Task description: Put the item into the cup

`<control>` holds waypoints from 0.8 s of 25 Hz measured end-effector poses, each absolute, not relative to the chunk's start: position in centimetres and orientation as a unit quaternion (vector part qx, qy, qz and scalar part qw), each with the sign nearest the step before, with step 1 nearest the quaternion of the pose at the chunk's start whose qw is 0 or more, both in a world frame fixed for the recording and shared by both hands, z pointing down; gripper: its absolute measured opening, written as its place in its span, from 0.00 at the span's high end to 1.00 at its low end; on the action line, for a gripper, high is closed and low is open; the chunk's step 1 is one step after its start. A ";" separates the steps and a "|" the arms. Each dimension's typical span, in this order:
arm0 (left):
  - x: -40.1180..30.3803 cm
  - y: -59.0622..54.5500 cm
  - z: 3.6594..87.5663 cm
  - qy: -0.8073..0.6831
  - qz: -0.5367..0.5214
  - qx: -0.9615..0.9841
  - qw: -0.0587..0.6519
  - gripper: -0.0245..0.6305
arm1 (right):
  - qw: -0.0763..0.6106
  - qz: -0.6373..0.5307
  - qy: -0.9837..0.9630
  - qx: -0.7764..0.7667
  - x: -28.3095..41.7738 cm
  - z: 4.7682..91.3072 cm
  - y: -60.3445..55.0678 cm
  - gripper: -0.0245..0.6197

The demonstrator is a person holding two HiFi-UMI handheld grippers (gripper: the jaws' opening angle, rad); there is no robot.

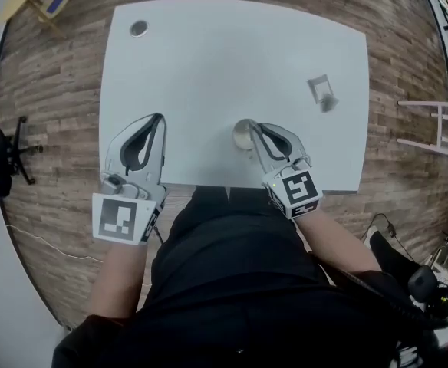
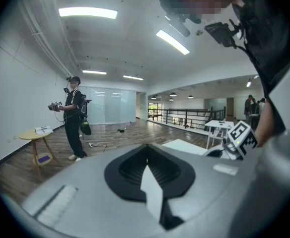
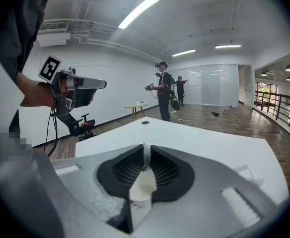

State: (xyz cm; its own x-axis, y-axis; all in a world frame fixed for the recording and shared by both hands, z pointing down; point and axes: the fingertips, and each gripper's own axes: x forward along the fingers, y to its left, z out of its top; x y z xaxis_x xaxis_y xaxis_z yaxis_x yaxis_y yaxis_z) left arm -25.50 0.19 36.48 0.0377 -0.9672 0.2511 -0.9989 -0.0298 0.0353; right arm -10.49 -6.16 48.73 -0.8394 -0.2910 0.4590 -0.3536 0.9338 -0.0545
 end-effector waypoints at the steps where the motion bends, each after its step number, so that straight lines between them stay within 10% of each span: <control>1: -25.5 0.4 36.9 -0.685 0.088 0.717 0.094 0.96 | 0.228 0.071 -0.956 0.168 -10.6 48.9 -6.1 0.90; 20: -24.2 1.0 40.7 -0.690 0.062 0.703 0.159 0.96 | 0.258 0.080 -0.949 0.164 -10.1 51.8 -4.9 0.90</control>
